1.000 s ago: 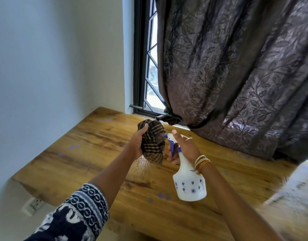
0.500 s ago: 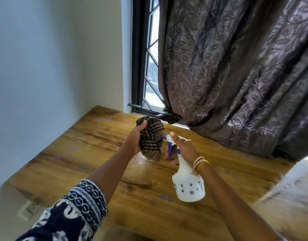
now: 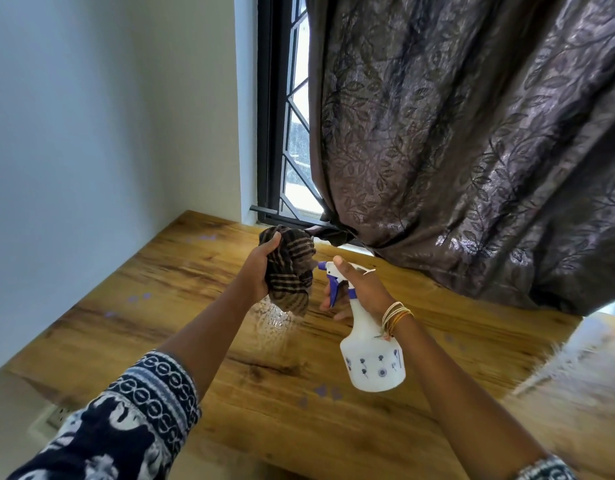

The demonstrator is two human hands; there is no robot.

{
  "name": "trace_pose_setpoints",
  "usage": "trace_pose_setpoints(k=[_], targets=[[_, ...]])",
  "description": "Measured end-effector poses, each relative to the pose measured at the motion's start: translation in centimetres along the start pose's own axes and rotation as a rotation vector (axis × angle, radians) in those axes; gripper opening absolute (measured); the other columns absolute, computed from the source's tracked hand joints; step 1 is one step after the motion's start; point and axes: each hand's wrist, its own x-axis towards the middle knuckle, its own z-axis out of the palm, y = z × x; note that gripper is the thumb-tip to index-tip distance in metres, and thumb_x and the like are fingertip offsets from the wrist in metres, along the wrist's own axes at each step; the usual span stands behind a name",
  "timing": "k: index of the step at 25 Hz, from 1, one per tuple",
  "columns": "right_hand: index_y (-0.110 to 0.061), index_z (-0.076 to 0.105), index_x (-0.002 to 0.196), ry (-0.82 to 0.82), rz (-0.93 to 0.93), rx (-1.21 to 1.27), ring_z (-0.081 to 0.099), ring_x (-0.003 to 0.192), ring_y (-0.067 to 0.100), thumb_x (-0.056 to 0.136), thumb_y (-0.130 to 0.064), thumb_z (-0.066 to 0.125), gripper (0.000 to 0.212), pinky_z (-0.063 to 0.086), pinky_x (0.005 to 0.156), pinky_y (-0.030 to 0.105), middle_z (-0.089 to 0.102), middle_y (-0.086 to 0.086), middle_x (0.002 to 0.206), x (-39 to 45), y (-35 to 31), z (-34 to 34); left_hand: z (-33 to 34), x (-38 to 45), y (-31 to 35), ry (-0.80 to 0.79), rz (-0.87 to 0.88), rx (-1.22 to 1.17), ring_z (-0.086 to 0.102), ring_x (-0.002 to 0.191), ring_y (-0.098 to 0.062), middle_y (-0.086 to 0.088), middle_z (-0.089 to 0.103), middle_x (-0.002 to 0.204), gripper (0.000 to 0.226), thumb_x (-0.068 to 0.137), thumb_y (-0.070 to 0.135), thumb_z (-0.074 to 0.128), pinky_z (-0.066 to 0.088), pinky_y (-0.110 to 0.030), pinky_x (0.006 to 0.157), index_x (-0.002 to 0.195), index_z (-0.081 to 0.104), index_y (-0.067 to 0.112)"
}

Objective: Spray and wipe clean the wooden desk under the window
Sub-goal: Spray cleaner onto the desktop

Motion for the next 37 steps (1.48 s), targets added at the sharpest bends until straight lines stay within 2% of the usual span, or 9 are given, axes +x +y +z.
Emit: trace_pose_setpoints(k=[4, 10, 14, 17, 21, 28, 31, 34, 37], targets=[[-0.006, 0.067, 0.091, -0.005, -0.058, -0.029, 0.066, 0.057, 0.031, 0.09, -0.057, 0.054, 0.052, 0.058, 0.052, 0.037, 0.067, 0.012, 0.067, -0.4, -0.5, -0.2, 0.4, 0.1, 0.3, 0.005, 0.001, 0.012, 0.067, 0.1, -0.033, -0.013, 0.072, 0.104, 0.04, 0.096, 0.04, 0.051, 0.051, -0.044, 0.09, 0.116, 0.063, 0.008], [-0.018, 0.067, 0.12, -0.031, -0.003, 0.031, 0.071, 0.089, 0.032, 0.065, -0.073, 0.061, 0.077, 0.058, 0.055, 0.039, 0.071, 0.011, 0.102, -0.3, -0.3, -0.5, 0.3, 0.4, 0.2, -0.006, -0.002, 0.001, 0.068, 0.091, -0.03, -0.009, 0.076, 0.089, 0.034, 0.098, 0.038, 0.049, 0.053, -0.04, 0.08, 0.108, 0.064, 0.01], [-0.009, 0.073, 0.095, 0.064, -0.065, -0.041, 0.07, 0.073, 0.036, 0.073, -0.074, 0.063, 0.069, 0.06, 0.068, 0.052, 0.071, 0.014, 0.08, 0.0, 0.1, -0.3, 0.7, 0.2, 0.1, -0.021, -0.01, 0.025, 0.067, 0.096, -0.031, -0.013, 0.074, 0.1, 0.035, 0.098, 0.039, 0.047, 0.052, -0.042, 0.084, 0.107, 0.064, 0.01], [0.007, 0.067, 0.101, 0.091, -0.044, 0.021, 0.061, 0.056, 0.027, 0.085, -0.059, 0.061, 0.068, 0.054, 0.053, 0.037, 0.065, 0.016, 0.068, -0.3, 0.4, -0.5, 0.8, 0.3, 0.1, -0.016, -0.02, 0.026, 0.065, 0.104, -0.033, -0.016, 0.069, 0.113, 0.04, 0.096, 0.04, 0.05, 0.051, -0.045, 0.089, 0.117, 0.062, 0.009], [-0.009, 0.072, 0.1, 0.055, -0.02, 0.029, 0.071, 0.07, 0.032, 0.085, -0.065, 0.051, 0.062, 0.057, 0.058, 0.036, 0.073, 0.017, 0.081, -1.0, 1.7, -2.1, 1.5, 0.6, -0.6, -0.022, -0.04, 0.032, 0.068, 0.094, -0.03, -0.013, 0.072, 0.104, 0.035, 0.098, 0.038, 0.048, 0.052, -0.041, 0.081, 0.109, 0.065, 0.01], [-0.026, 0.067, 0.116, 0.364, -0.064, 0.212, 0.072, 0.08, 0.025, 0.096, -0.054, 0.047, 0.04, 0.058, 0.071, 0.04, 0.075, 0.013, 0.098, -2.0, 3.9, -8.1, 3.7, 1.7, -3.2, -0.068, -0.107, 0.007, 0.074, 0.07, -0.026, -0.011, 0.076, 0.084, 0.038, 0.101, 0.037, 0.041, 0.059, -0.035, 0.063, 0.098, 0.066, 0.008], [-0.03, 0.067, 0.12, 0.509, -0.134, 0.241, 0.073, 0.084, 0.024, 0.096, -0.049, 0.054, 0.034, 0.057, 0.069, 0.037, 0.076, 0.008, 0.098, -2.5, 4.2, -11.6, 4.8, 2.2, -4.2, -0.049, -0.117, 0.013, 0.073, 0.079, -0.028, -0.013, 0.075, 0.095, 0.04, 0.099, 0.04, 0.044, 0.055, -0.038, 0.074, 0.108, 0.067, 0.007], [-0.024, 0.073, 0.105, 0.675, -0.178, 0.275, 0.071, 0.077, 0.019, 0.092, -0.038, 0.065, 0.021, 0.058, 0.068, 0.028, 0.076, 0.009, 0.094, -2.7, 4.2, -15.1, 5.9, 3.2, -5.5, -0.033, -0.145, 0.035, 0.07, 0.092, -0.032, -0.016, 0.071, 0.108, 0.046, 0.097, 0.043, 0.048, 0.053, -0.042, 0.082, 0.119, 0.064, 0.006], [-0.01, 0.075, 0.103, 0.8, -0.148, 0.281, 0.065, 0.069, 0.01, 0.084, -0.032, 0.076, 0.03, 0.055, 0.067, 0.018, 0.073, 0.007, 0.087, -2.3, 4.4, -18.2, 7.4, 4.0, -6.7, -0.014, -0.174, 0.054, 0.068, 0.099, -0.034, -0.017, 0.071, 0.11, 0.047, 0.094, 0.045, 0.052, 0.053, -0.044, 0.085, 0.118, 0.064, 0.007]])
